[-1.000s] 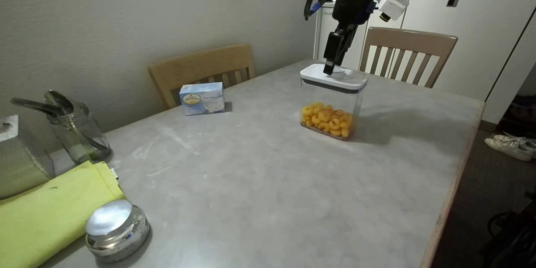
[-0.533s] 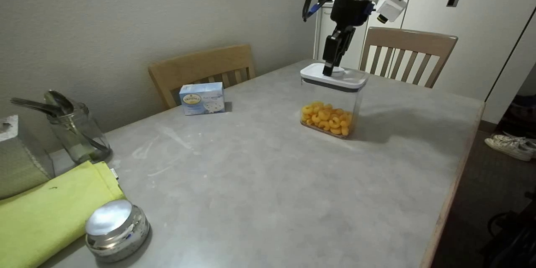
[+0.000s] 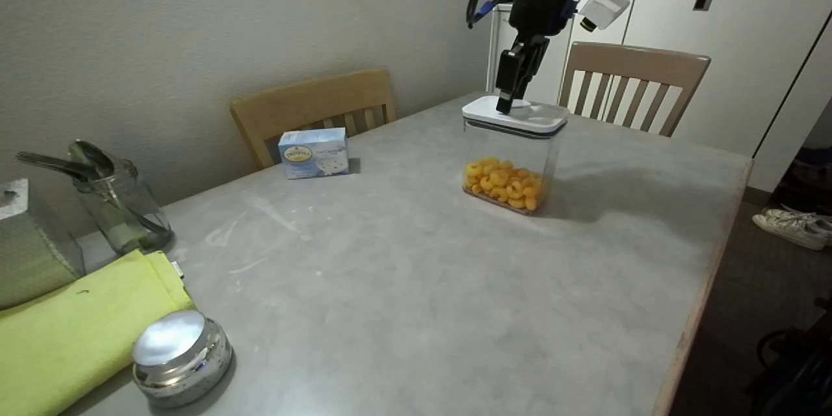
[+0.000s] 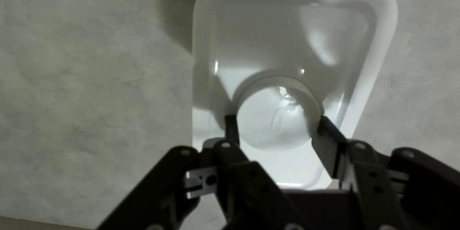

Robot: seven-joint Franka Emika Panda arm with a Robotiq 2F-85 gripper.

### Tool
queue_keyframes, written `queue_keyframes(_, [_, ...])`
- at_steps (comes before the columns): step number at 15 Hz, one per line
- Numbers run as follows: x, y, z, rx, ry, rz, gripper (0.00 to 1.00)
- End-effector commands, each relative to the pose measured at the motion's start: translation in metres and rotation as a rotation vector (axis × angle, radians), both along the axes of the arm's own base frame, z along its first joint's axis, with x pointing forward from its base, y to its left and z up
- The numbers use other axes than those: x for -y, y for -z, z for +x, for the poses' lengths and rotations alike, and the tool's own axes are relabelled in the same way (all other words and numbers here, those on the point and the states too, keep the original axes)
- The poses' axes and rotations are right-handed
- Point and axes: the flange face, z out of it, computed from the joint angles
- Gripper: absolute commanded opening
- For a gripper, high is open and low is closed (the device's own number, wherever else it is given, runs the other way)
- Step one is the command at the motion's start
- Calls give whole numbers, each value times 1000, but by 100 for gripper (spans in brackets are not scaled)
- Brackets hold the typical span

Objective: Push the knob on the lid then lift it and place it on the table

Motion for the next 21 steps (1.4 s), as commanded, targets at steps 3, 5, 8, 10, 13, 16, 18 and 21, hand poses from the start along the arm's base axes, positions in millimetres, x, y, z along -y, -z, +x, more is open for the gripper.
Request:
queue_keyframes(3, [-8,-36,3,15,-23,-42,29])
queue_keyframes(5, [-13,-48,4,33,-34,-41,29])
queue_keyframes(8, [-24,-61,6,54,-50,-24,29])
queue_keyframes(10, [-33,-66,8,62,-63,-10,29])
queue_keyframes(13, [-51,-66,8,61,-80,11,29])
queue_keyframes(16, [-70,-62,10,60,-98,20,29])
queue_keyframes(18, [-83,-59,11,63,-105,20,29])
queue_keyframes(21, [-104,-52,12,63,-98,24,29])
